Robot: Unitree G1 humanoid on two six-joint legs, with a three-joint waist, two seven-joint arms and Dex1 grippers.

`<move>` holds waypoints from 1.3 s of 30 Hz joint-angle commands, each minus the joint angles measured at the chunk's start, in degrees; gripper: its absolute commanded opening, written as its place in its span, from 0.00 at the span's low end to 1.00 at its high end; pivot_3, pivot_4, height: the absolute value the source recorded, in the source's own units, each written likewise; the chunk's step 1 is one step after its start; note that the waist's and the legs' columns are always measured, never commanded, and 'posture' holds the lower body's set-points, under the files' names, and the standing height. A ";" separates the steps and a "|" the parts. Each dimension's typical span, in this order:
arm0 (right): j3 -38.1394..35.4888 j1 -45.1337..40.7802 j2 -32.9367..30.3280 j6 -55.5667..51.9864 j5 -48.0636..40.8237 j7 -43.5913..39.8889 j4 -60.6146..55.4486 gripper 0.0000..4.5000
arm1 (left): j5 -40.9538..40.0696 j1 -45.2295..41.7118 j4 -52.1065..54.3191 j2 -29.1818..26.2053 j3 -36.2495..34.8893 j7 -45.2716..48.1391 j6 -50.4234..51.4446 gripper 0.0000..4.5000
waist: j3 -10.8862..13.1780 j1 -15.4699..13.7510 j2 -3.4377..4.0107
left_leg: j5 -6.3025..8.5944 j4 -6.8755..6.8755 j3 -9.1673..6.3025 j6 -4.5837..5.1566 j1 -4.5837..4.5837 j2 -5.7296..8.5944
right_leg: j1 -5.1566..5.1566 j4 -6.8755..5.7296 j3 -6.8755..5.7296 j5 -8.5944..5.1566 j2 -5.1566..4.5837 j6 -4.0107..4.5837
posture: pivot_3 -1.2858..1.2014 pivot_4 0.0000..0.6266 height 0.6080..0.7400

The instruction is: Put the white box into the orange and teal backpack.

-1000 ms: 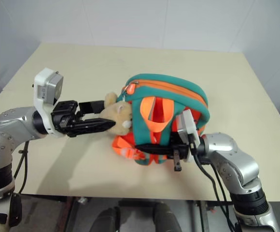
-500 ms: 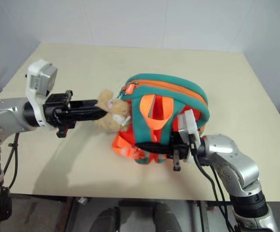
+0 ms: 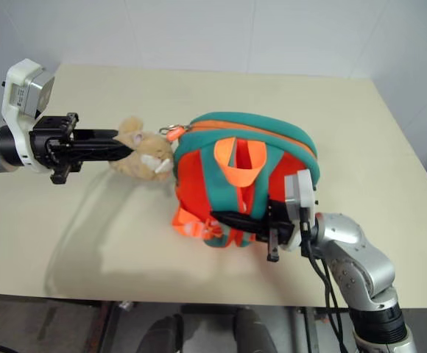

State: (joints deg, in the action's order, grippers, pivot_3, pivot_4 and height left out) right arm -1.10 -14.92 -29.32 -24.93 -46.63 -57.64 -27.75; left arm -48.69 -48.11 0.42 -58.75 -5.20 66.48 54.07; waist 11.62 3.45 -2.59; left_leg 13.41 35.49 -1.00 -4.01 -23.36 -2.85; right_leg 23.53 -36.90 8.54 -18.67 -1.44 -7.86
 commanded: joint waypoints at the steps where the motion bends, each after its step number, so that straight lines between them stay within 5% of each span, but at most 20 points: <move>1: -2.08 0.43 0.42 1.66 -1.67 0.71 -2.93 0.00 | 4.94 -2.64 -4.07 -2.87 2.28 5.69 -3.28 0.14 | 0.00 -0.02 0.00 | 0.00 0.00 0.00 0.00 0.00 0.00 | 0.00 -0.01 0.00 -0.01 0.00 0.00 | 0.52 0.24 1.00; 10: -1.72 1.00 0.80 1.57 -1.77 1.54 -3.67 0.00 | 18.56 -5.90 -16.34 -2.21 12.90 15.70 -11.23 0.14 | 0.00 -0.01 0.00 | 0.00 -0.04 0.01 0.00 0.02 -0.01 | 0.01 -0.04 -0.01 -0.04 0.01 0.03 | 0.52 0.24 1.00; 25: -1.31 0.94 0.45 1.49 -0.83 2.04 -3.75 0.00 | 37.22 -10.23 -34.42 8.09 25.17 22.13 -26.17 0.14 | 0.00 -0.10 0.01 | 0.00 -0.02 0.00 0.01 0.01 -0.03 | 0.01 -0.10 -0.01 -0.05 0.03 0.02 | 0.52 0.24 1.00; 34: -1.17 1.04 -2.41 -0.65 0.41 2.82 -3.76 0.00 | 34.21 -9.71 -36.67 12.65 18.55 21.00 -32.67 0.14 | 0.00 -0.19 0.00 | 0.00 0.07 -0.02 0.01 0.01 -0.04 | 0.00 -0.19 -0.02 -0.04 0.03 0.00 | 0.52 0.24 1.00; 39: -0.63 1.86 -9.11 -6.55 2.39 4.27 -4.18 0.00 | 32.40 -6.35 -33.75 12.06 14.29 22.33 -35.89 0.14 | 0.00 -0.26 0.00 | 0.00 0.11 -0.02 0.01 0.00 -0.04 | 0.00 -0.21 -0.01 -0.03 0.01 -0.01 | 0.52 0.24 1.00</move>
State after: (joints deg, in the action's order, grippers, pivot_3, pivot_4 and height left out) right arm -1.14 -13.44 -36.76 -29.61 -44.55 -53.85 -29.57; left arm -15.43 -55.08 -35.42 -45.61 11.08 86.00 19.41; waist 11.62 3.19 -2.58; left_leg 13.41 35.60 -1.02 -4.00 -23.37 -2.88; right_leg 23.53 -37.12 8.53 -18.71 -1.43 -7.86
